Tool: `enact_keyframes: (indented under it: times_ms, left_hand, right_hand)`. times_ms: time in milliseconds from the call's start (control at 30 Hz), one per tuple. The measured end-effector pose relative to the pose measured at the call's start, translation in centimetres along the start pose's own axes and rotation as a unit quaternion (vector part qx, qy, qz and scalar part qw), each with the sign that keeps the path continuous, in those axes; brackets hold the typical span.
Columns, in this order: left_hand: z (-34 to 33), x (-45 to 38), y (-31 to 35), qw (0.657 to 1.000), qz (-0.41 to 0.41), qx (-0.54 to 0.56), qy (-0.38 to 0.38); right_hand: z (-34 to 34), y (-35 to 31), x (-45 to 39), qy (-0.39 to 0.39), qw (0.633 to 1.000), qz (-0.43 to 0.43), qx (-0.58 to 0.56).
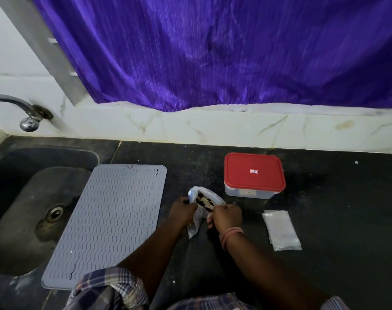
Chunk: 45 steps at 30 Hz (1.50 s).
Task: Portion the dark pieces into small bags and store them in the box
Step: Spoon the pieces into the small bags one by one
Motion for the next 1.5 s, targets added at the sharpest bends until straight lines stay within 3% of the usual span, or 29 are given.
enact_keyframes:
  times_ms: [533,700,900,1067,1333,1400,1500]
  left_hand:
    - [0.9,1.8,-0.6,0.999,-0.011,0.01,0.036]
    - [1.1,2.3,-1.0,0.995,-0.011,0.032,0.091]
    - [1.0,4.1,-0.6,0.987,-0.025,0.062,0.148]
    - [0.8,5.0,-0.5,0.986,-0.046,0.068,0.148]
    - [0.8,5.8,-0.4,0.983,-0.032,0.104,0.146]
    - [1.1,5.8,-0.3,0.977,-0.005,0.14,0.158]
    - [1.3,5.4,-0.2,0.966,0.023,0.195,0.168]
  right_hand:
    - [2.5,-0.1,1.3,-0.04,0.998,-0.003,-0.044]
    - [2.7,-1.0,3.0,-0.072,0.995,0.069,-0.015]
    - [2.6,-1.9,4.7,-0.06,0.976,0.168,0.126]
    - [1.9,-2.2,5.4,-0.076,0.909,0.293,0.285]
    - [0.9,0.4,6.0,-0.214,0.716,0.433,0.505]
    - [1.3,0.7,5.7,-0.208,0.703,0.457,0.504]
    - [2.1,0.6,5.5,-0.169,0.743,0.489,0.425]
Point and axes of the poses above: each hand's wrist, its own x-axis away from the middle knuckle, its own z-axis out of the back of the hand, y = z × x, the point moved 2 cm from there along -x, towards the middle knuckle, and after that the axes turned 13 degrees about -x, right-handed, at the moved point
